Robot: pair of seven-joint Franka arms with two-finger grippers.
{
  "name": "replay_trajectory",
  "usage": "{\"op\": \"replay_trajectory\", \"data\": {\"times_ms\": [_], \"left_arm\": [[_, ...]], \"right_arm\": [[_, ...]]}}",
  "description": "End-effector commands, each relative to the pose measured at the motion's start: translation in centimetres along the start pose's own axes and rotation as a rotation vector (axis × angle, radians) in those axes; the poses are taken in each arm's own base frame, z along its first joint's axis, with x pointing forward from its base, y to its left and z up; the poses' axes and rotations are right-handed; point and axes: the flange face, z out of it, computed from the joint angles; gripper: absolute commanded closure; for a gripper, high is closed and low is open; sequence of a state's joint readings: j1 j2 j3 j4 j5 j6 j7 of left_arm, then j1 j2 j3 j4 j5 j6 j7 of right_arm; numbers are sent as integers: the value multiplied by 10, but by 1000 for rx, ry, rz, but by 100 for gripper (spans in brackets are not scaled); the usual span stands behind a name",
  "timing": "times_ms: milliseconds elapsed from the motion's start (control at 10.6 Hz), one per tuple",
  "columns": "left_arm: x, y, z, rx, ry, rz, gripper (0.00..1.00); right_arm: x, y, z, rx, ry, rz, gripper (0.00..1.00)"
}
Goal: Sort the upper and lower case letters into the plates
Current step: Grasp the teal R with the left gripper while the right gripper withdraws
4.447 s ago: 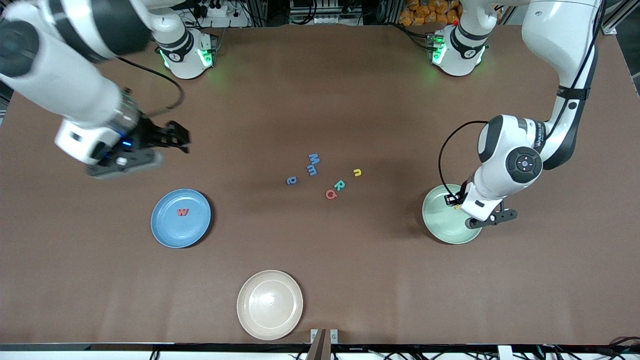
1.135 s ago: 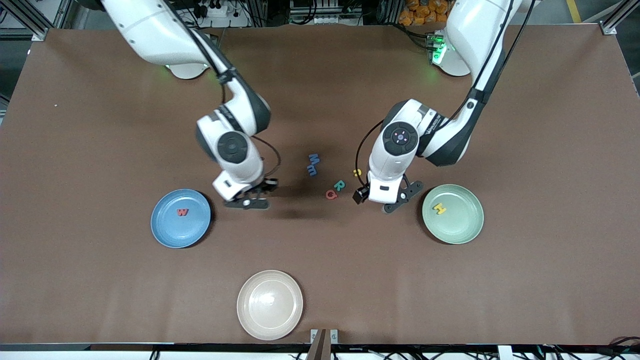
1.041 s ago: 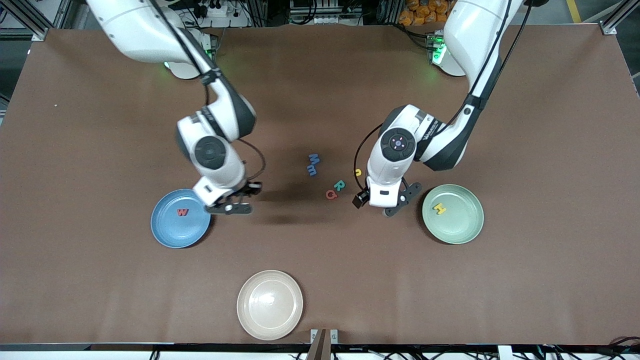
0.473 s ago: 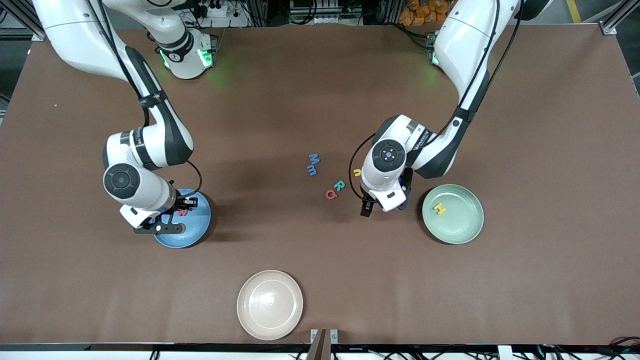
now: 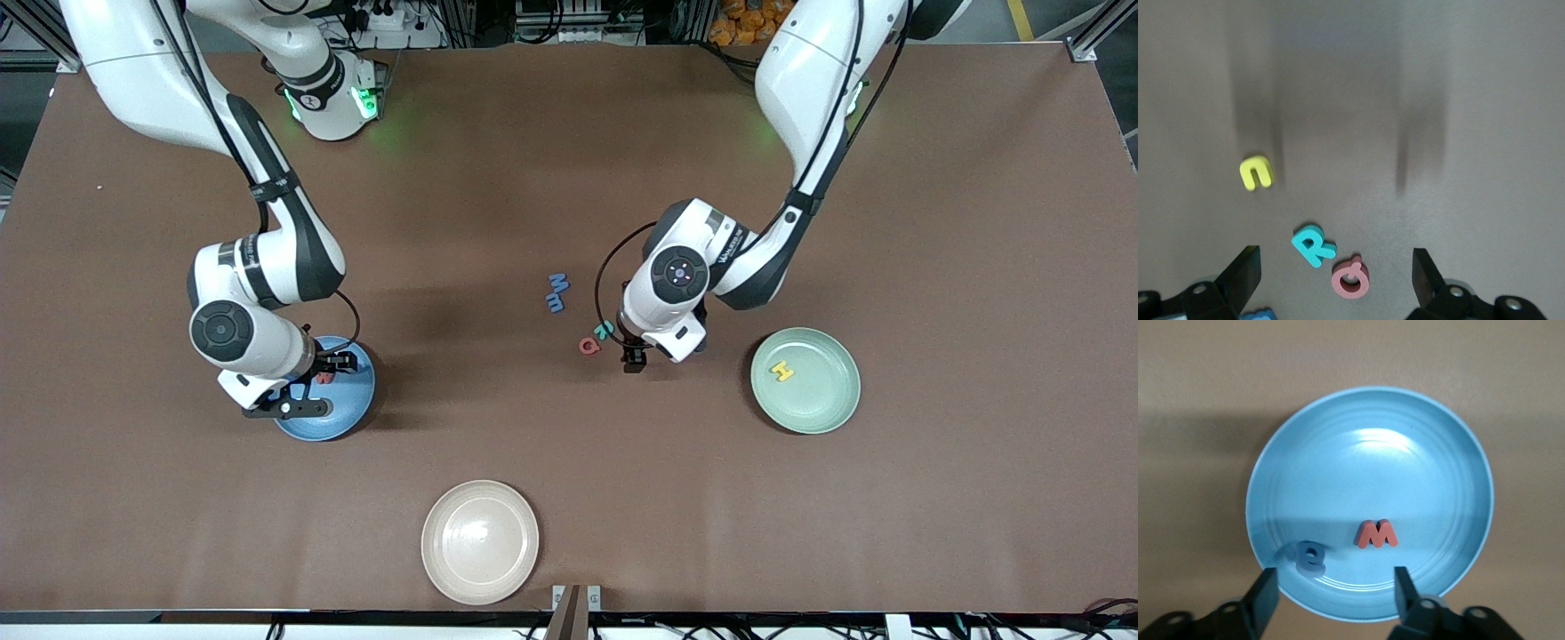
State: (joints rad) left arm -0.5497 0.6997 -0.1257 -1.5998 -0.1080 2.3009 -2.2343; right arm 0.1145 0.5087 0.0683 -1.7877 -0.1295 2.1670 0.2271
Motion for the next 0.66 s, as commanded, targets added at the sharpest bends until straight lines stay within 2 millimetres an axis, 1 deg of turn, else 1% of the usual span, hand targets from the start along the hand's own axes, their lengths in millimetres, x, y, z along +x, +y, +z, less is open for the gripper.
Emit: {"op": "replay_trajectory", "data": {"times_ms": [0,189,284,568], "left_arm": [[-16,-5,23,-1,-22,-183,0],[-18,-1,32,-20,-37,-265,0],[-18,0,33,-21,-38,-269,0],[-14,2,46,-27,-33,-288,0]], "right_arm": [[-11,9,-53,-1,31,0,0],[-18,15,-88,7,58,15,0],[-22,22,-104,9,71,25,0],[-31,32,-143,13,117,33,0]]}}
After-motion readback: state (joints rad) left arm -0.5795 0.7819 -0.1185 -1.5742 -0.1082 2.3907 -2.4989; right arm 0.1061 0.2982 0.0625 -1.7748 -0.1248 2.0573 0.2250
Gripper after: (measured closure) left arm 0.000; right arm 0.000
